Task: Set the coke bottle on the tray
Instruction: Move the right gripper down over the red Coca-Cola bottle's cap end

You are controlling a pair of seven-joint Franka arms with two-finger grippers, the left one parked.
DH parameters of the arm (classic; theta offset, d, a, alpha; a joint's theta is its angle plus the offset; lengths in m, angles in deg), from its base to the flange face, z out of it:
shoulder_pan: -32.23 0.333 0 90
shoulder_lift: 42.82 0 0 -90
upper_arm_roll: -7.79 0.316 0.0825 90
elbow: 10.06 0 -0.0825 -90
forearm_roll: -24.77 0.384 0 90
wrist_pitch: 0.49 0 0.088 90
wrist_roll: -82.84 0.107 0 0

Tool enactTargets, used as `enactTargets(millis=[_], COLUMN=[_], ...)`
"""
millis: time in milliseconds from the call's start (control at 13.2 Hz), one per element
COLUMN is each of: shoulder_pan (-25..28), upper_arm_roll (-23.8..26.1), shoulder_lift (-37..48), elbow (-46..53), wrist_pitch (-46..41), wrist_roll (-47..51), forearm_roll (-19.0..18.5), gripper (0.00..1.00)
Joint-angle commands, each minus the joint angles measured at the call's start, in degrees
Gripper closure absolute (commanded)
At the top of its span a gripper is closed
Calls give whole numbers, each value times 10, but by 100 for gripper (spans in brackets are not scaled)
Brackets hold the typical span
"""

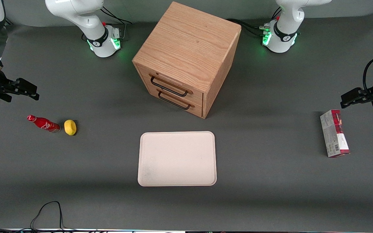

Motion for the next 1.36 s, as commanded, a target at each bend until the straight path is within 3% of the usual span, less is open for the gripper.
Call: enactTargets(millis=[0,152,303,606,833,1136,1288], shoulder_pan=[-11,-11,-13,-15,-21,-43,-43], upper_arm_roll=[9,2,-47,-159,-184,-186,-186], shoulder_lift=[5,6,13,-6,-43,-94,-101], elbow=[-4,-24,-96,-245,-283,-308,-310], wrist_pitch=[-10,-11,29,283,381,449,450], wrist_roll=[12,12,0,-135,-178,-285,-293], forearm_roll=[-8,-10,-17,-18,-4,125,137], gripper=[0,0,0,0,0,0,0])
